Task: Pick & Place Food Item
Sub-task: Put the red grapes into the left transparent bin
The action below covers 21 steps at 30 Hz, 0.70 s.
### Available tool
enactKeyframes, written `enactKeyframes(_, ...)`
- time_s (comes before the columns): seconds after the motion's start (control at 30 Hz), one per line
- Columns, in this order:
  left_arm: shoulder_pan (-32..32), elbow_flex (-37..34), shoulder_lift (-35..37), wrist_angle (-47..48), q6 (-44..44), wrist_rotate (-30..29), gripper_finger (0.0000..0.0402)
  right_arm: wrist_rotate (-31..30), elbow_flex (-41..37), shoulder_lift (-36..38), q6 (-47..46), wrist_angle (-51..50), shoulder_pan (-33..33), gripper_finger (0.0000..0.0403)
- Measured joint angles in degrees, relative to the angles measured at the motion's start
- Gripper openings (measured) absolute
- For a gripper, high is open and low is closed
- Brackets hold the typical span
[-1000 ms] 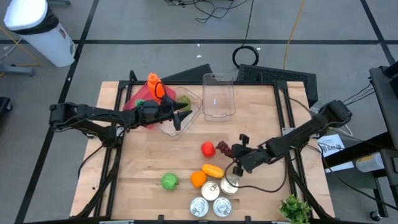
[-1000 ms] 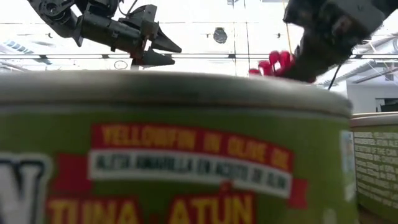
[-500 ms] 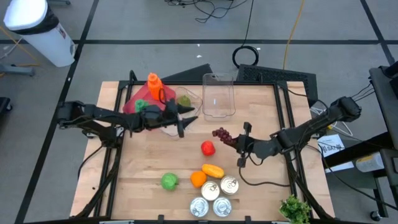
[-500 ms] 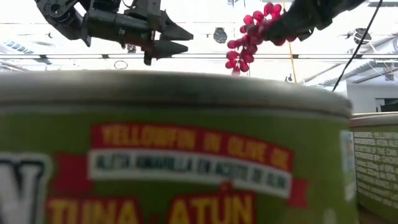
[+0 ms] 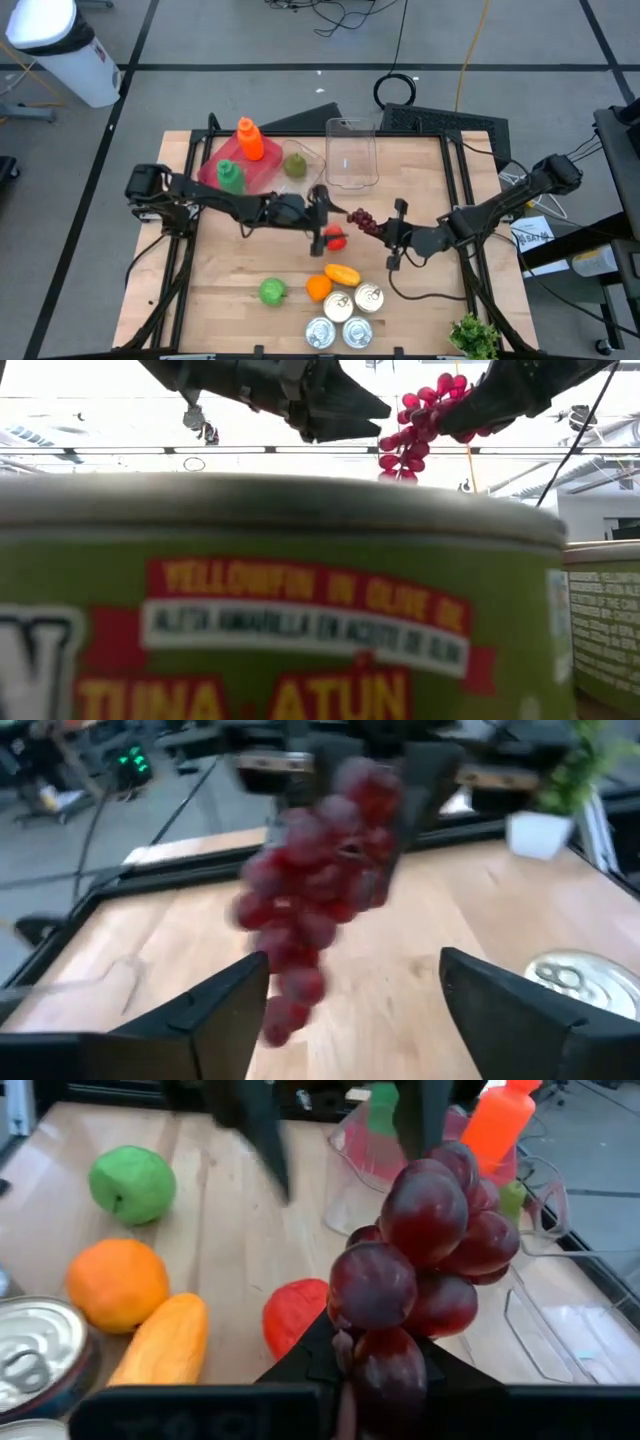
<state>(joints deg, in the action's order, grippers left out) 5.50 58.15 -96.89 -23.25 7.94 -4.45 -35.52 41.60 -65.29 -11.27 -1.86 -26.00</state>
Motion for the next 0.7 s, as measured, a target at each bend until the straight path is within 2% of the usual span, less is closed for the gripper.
enactKeyframes(0.17, 1.15, 1.94, -1.56, -3.61, 3.26, -0.01, 0.0329, 2.74, 0.00, -0.25, 0.29, 1.93, -0.09, 0.0023)
enactKeyframes(0.3, 0.82, 2.47, -1.50, -4.12, 0.06, 0.00, 0.0335, 3.27, -0.02, -1.87, 3.69, 7.28, -0.13, 0.0021)
enactKeyframes(0.47, 0.55, 2.44, -1.52, -3.85, -2.07, 0.49, 0.0335, 7.14, 0.00, -4.78, 8.35, 16.74, -0.11, 0.0021)
enactKeyframes(0.7, 0.54, 2.38, -1.39, -3.77, -1.86, 8.02, 0.0335, 7.59, -0.07, -8.59, 13.34, 24.60, -0.13, 0.0021)
